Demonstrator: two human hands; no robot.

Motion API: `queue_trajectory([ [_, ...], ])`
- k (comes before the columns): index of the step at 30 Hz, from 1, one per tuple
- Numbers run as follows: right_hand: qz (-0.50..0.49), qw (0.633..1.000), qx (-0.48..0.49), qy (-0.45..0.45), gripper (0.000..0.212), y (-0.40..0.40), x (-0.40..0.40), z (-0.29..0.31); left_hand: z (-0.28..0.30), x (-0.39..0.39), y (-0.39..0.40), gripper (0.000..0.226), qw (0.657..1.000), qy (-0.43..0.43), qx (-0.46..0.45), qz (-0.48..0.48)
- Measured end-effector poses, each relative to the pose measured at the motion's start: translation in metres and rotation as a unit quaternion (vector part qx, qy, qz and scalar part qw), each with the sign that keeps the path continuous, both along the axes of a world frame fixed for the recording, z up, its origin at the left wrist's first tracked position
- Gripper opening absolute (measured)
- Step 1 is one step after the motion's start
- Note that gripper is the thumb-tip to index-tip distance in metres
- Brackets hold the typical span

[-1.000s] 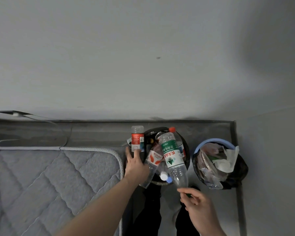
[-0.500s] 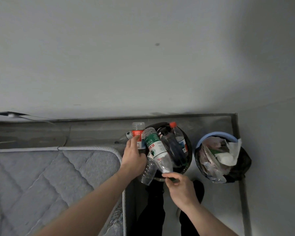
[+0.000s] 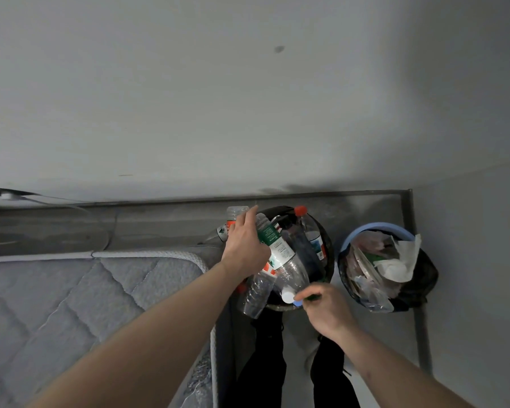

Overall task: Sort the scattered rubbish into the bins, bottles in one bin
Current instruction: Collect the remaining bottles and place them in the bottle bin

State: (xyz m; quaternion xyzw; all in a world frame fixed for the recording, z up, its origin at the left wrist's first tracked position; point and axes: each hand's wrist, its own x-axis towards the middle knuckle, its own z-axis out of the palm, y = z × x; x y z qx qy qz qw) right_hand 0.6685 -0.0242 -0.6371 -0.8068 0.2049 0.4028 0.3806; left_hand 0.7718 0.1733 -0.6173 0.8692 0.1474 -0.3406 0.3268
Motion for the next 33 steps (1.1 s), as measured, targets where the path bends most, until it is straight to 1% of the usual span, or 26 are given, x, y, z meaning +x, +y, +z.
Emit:
queue_trajectory([
  [3, -0.018, 1.0, -0.005, -0.013, 0.037, 0.001, -0.005, -0.002, 0.001, -0.004, 0.001, 0.092, 1.0, -0.011, 0.004, -0.017],
  [12, -0.055, 0.994, -0.043, -0.079, 0.046, -0.001, -0.011, 0.01, 0.009, -0.01, 0.013, 0.086, 0.998, -0.052, 0.01, -0.016],
  [14, -0.047, 0.995, -0.041, -0.08, 0.044, -0.004, -0.012, 0.02, 0.014, 0.0, 0.026, 0.077, 0.995, -0.098, 0.017, -0.006],
  [16, -0.031, 0.995, -0.043, -0.09, 0.036, -0.008, -0.01, 0.031, 0.018, 0.015, 0.048, 0.063, 0.989, -0.137, 0.049, 0.013],
  [18, -0.013, 0.99, -0.045, -0.13, 0.031, -0.012, -0.005, 0.038, 0.015, 0.032, 0.075, 0.054, 0.99, -0.108, 0.084, 0.032],
  [20, 0.003, 0.983, -0.042, -0.179, 0.04, -0.014, 0.003, 0.042, 0.003, 0.042, 0.101, 0.045, 0.992, -0.037, 0.123, 0.021],
  [22, 0.022, 0.975, -0.04, -0.217, 0.049, -0.015, 0.016, 0.043, -0.015, 0.047, 0.118, 0.038, 0.986, 0.036, 0.16, -0.026],
  [24, 0.043, 0.969, -0.028, -0.241, 0.053, -0.014, 0.031, 0.041, -0.032, 0.052, 0.121, 0.039, 0.975, 0.084, 0.182, -0.096],
  [27, 0.08, 0.964, -0.006, -0.253, 0.054, -0.009, 0.056, 0.036, -0.06, 0.061, 0.112, 0.044, 0.955, 0.114, 0.208, -0.179],
  [29, 0.105, 0.96, 0.005, -0.259, 0.054, -0.006, 0.067, 0.028, -0.077, 0.067, 0.105, 0.042, 0.935, 0.133, 0.228, -0.238],
  [31, 0.116, 0.954, 0.011, -0.278, 0.056, 0.0, 0.074, 0.018, -0.1, 0.069, 0.102, 0.04, 0.905, 0.143, 0.256, -0.307],
  [33, 0.113, 0.946, 0.005, -0.305, 0.065, 0.006, 0.08, 0.009, -0.127, 0.071, 0.101, 0.037, 0.879, 0.153, 0.267, -0.365],
])
